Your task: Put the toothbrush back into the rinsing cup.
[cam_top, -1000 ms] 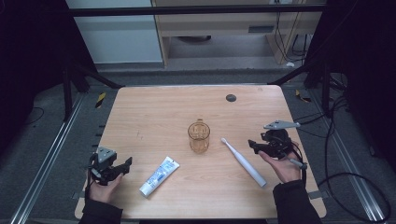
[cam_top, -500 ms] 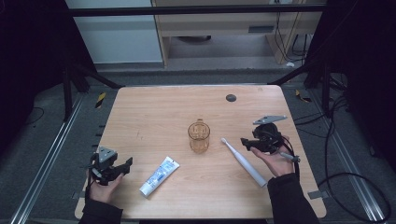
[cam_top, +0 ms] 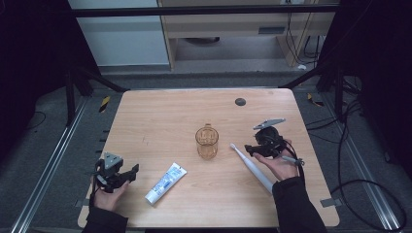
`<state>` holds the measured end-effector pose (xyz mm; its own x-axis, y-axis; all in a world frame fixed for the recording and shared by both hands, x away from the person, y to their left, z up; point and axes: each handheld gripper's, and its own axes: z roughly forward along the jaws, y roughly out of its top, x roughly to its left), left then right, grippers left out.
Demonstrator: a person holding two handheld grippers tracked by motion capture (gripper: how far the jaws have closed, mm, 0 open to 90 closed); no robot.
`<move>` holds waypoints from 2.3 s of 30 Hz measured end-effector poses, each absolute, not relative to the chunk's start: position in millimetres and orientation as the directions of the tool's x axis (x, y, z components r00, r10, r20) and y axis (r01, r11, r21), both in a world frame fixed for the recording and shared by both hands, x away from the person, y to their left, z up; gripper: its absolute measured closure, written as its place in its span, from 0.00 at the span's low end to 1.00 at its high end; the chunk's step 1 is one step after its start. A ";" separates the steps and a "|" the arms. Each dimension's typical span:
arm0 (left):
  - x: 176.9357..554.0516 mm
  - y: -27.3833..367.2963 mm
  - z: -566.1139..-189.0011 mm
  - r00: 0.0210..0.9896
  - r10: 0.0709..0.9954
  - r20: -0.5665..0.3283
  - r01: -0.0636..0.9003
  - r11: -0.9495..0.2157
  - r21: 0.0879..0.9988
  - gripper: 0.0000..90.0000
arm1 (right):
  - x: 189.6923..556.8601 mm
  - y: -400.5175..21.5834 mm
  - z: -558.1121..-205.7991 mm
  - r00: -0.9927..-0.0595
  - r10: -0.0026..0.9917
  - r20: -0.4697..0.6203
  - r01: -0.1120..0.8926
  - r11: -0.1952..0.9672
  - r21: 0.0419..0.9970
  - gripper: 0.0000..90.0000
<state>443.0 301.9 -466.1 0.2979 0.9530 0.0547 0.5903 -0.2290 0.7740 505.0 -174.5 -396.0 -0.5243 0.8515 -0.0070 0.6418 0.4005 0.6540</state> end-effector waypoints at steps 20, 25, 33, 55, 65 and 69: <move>443.0 301.0 -466.7 0.302 0.952 0.060 0.591 -0.236 0.771 0.39 | 509.7 -172.1 -419.3 -0.543 0.840 -0.008 0.681 0.446 0.580 0.54; 443.2 301.7 -466.8 0.299 0.953 0.058 0.592 -0.232 0.772 0.39 | 511.0 -171.4 -423.9 -0.544 0.839 -0.007 0.689 0.451 0.567 0.54; 443.5 301.4 -467.5 0.301 0.952 0.058 0.596 -0.235 0.768 0.39 | 512.8 -170.6 -431.5 -0.549 0.836 0.000 0.706 0.463 0.536 0.55; 444.3 301.4 -468.6 0.304 0.951 0.053 0.602 -0.235 0.764 0.39 | 519.2 -168.3 -453.3 -0.559 0.829 0.022 0.737 0.484 0.472 0.58; 444.3 301.1 -468.6 0.305 0.951 0.055 0.600 -0.237 0.764 0.39 | 520.5 -166.5 -456.9 -0.564 0.825 0.025 0.743 0.494 0.452 0.60; 444.1 300.6 -468.7 0.307 0.950 0.058 0.601 -0.241 0.762 0.39 | 520.8 -165.5 -458.7 -0.569 0.822 0.022 0.744 0.503 0.440 0.61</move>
<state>444.1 300.6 -468.7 0.3074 0.9499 0.0575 0.6008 -0.2406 0.7623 520.8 -165.5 -458.7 -0.5691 0.8220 0.0220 0.7438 0.5032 0.4400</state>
